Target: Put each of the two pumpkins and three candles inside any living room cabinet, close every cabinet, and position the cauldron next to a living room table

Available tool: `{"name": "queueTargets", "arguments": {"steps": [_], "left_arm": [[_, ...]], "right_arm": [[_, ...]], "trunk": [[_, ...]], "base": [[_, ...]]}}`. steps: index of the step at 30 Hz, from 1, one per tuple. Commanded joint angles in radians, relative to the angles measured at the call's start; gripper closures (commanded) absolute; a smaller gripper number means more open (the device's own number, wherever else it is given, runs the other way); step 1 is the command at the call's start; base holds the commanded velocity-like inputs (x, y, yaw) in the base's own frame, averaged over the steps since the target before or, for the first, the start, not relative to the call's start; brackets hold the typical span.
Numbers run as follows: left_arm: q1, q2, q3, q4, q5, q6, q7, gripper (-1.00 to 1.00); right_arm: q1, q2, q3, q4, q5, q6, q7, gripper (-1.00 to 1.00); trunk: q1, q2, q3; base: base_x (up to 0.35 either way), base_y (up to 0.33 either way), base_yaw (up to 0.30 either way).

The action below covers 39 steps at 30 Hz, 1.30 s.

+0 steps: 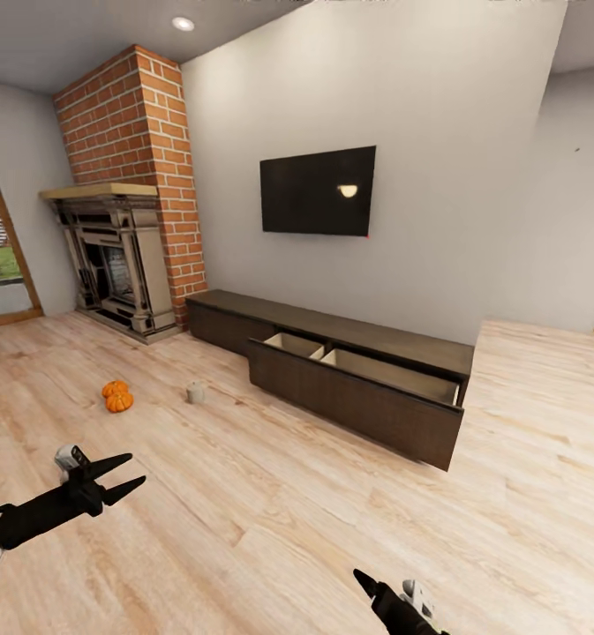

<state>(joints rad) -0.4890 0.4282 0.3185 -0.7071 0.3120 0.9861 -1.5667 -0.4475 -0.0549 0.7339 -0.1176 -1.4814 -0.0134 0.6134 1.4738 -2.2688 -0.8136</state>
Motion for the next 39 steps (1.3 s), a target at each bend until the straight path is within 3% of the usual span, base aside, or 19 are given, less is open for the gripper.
{"name": "queueTargets", "arguments": {"steps": [1, 4, 6, 9, 15, 21, 23, 25, 27, 29, 30, 32, 34, 36, 39], "left_arm": [[0.0, 0.004, 0.0, 0.0, -0.002, 0.011, -0.004, -1.0], [0.0, 0.031, -0.002, 0.0, -0.004, 0.01, -0.004, -1.0], [0.0, 0.054, -0.004, 0.0, -0.005, 0.01, -0.004, -1.0], [0.0, 0.068, -0.006, 0.0, -0.008, 0.009, -0.004, -1.0], [0.0, 0.076, -0.008, 0.0, -0.017, 0.006, -0.004, -1.0], [0.0, 0.076, -0.006, 0.0, -0.074, 0.005, -0.004, -1.0], [0.0, 0.076, -0.006, 0.0, -0.083, 0.005, -0.004, -1.0], [0.0, 0.076, -0.006, 0.0, -0.087, 0.005, -0.004, -1.0], [0.0, 0.076, -0.006, 0.0, -0.089, 0.005, -0.004, -1.0], [-0.002, 0.076, -0.006, 0.0, -0.09, 0.004, -0.004, -1.0], [-0.002, 0.077, -0.006, 0.0, -0.091, 0.004, -0.004, -1.0], [-0.003, 0.078, -0.006, 0.0, -0.094, 0.004, -0.004, -1.0], [-0.003, 0.078, -0.006, 0.0, -0.097, 0.003, -0.004, -1.0], [-0.004, 0.078, -0.006, 0.0, -0.098, 0.003, -0.004, -1.0], [-0.005, 0.078, -0.005, 0.0, -0.099, 0.003, -0.004, -1.0]], "right_arm": [[0.0, -0.001, 0.008, -0.036, -0.009, 0.004, 0.01, -1.0], [0.0, -0.001, 0.008, -0.165, -0.009, 0.011, 0.021, -1.0], [0.0, -0.002, 0.008, -0.202, -0.01, 0.014, 0.023, -1.0], [0.0, -0.002, 0.008, -0.219, -0.012, 0.02, 0.023, -1.0], [0.0, 0.0, 0.01, -0.222, -0.01, 0.063, 0.009, -1.0], [0.0, 0.001, 0.033, -0.227, -0.008, 0.119, -0.07, -1.0], [-0.001, 0.001, 0.074, -0.229, -0.007, 0.127, -0.168, -1.0], [-0.003, 0.003, 0.123, -0.233, -0.007, 0.129, -0.308, -1.0], [-0.006, 0.004, 0.144, -0.242, -0.007, 0.126, -0.426, -1.0], [-0.032, 0.013, 0.162, -0.289, 0.001, 0.127, -0.657, -1.0], [-0.052, 0.032, 0.169, -0.324, 0.022, 0.128, -0.766, -1.0], [-0.092, 0.095, 0.184, -0.371, 0.116, 0.128, -1.005, -1.0], [-0.129, 0.164, 0.191, -0.397, 0.235, 0.129, -1.185, -1.0], [-0.155, 0.2, 0.193, -0.411, 0.325, 0.132, -1.271, -1.0], [-0.168, 0.217, 0.194, -0.416, 0.377, 0.144, -1.31, -1.0]], "trunk": [[-0.004, 0.007, 0.002], [-0.016, 0.028, 0.013], [-0.023, 0.042, 0.02], [-0.035, 0.063, 0.029], [-0.058, 0.105, 0.042], [-0.081, 0.147, 0.054], [-0.088, 0.161, 0.058], [-0.096, 0.175, 0.062], [-0.104, 0.189, 0.066], [-0.111, 0.203, 0.069], [-0.115, 0.21, 0.071], [-0.123, 0.224, 0.075], [-0.131, 0.238, 0.079], [-0.138, 0.252, 0.083], [-0.15, 0.273, 0.088]], "base": [[0.0, 0.0, 0.026], [0.0, 0.0, 0.011], [0.0, 0.0, 0.003], [0.0, 0.0, 0.055], [0.0, 0.0, 0.173], [0.0, 0.0, 0.208], [0.0, 0.0, 0.21], [0.0, 0.0, 0.211], [0.0, 0.0, 0.211], [0.0, 0.0, 0.21], [0.0, 0.0, 0.208], [0.0, 0.0, 0.205], [0.0, 0.0, 0.2], [0.0, 0.0, 0.195], [0.0, 0.0, 0.193]]}}
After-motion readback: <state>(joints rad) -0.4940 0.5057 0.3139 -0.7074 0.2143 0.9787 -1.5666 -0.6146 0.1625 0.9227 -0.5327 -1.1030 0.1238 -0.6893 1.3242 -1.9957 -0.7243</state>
